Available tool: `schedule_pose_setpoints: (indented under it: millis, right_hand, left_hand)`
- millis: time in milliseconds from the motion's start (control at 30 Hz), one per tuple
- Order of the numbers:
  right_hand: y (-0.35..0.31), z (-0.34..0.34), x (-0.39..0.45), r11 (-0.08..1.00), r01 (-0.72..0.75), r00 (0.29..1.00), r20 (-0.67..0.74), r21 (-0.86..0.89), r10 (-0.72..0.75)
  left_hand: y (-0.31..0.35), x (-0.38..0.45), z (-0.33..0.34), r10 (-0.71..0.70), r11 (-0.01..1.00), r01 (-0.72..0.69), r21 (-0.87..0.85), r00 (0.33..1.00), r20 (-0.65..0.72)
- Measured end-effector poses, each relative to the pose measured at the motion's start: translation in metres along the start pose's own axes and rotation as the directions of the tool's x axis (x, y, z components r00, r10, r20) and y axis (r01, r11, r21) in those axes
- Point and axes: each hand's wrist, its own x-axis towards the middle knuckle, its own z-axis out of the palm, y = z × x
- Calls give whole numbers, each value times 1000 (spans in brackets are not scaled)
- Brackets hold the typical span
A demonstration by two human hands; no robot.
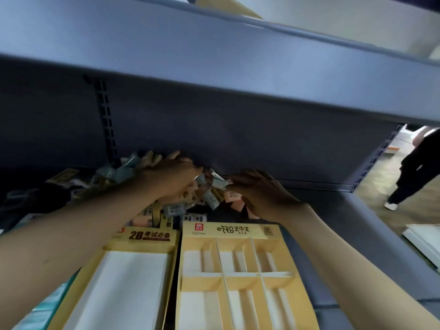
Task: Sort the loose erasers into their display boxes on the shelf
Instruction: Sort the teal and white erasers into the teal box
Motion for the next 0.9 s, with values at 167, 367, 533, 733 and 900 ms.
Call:
schedule_pose_setpoints:
  millis: [167, 367, 533, 733, 900]
  right_hand:
    - [8, 4, 11, 998, 28, 999, -43, -52, -31]
    - [21, 13, 46, 973, 116, 981, -131, -199, -144]
    - [21, 23, 63, 944, 180, 967, -128, -276, -222]
    - [25, 35, 74, 888, 239, 910, -229, -393, -346]
    - [30, 39, 73, 879, 181, 893, -301, -441, -335]
  left_hand:
    - [-4, 3, 5, 109, 990, -95, 109, 985, -131]
    - [-10, -15, 11, 100, 980, -35, 196, 937, -334]
    - [-17, -39, 4, 47, 996, -15, 84, 915, -400]
    - [-26, -57, 7, 46, 994, -4, 105, 913, -404]
    - [-26, -65, 13, 35, 995, 1, 102, 936, -350]
